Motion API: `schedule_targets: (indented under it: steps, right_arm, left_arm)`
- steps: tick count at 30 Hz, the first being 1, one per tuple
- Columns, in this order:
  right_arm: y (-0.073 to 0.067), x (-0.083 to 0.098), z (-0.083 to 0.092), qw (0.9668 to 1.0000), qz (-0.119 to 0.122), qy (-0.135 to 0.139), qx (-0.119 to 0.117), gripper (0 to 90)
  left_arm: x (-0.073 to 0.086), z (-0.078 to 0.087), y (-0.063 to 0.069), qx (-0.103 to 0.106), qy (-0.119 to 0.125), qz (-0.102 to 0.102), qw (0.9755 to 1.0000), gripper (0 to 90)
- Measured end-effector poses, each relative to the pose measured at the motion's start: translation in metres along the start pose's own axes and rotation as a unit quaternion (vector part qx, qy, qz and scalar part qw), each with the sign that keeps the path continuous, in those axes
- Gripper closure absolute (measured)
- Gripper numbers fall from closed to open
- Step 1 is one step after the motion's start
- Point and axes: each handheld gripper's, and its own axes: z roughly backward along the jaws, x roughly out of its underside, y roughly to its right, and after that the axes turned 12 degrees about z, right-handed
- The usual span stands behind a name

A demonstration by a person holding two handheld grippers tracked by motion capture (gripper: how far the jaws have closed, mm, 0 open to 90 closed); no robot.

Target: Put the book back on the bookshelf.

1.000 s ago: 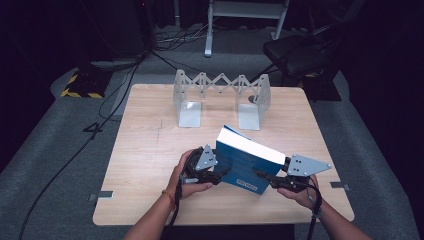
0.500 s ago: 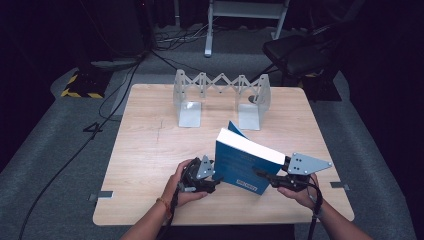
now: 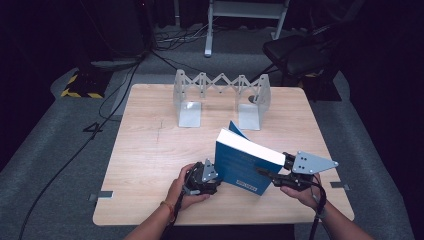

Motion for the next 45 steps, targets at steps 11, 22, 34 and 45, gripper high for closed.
schedule_targets:
  steps: [11, 22, 34, 45]
  right_arm:
    - [0.003, -0.012, 0.007, 0.9995, 0.005, -0.002, 0.031, 53.9]
    - [0.005, -0.017, 0.007, 0.9972, -0.007, -0.032, 0.067, 58.6]
    - [0.015, -0.019, 0.006, 0.9936, -0.043, -0.056, 0.088, 60.1]
    - [0.030, -0.020, 0.001, 0.9930, -0.059, -0.063, 0.081, 60.9]
  left_arm:
    - [-0.018, -0.021, -0.004, -0.016, 0.007, 0.017, 0.9997, 39.3]
    - [-0.027, -0.030, -0.005, -0.031, 0.007, 0.003, 0.9995, 38.2]
    - [0.017, 0.049, -0.034, -0.017, -0.031, 0.043, 0.9984, 28.9]
    - [0.062, 0.082, -0.062, -0.023, -0.066, 0.107, 0.9918, 19.6]
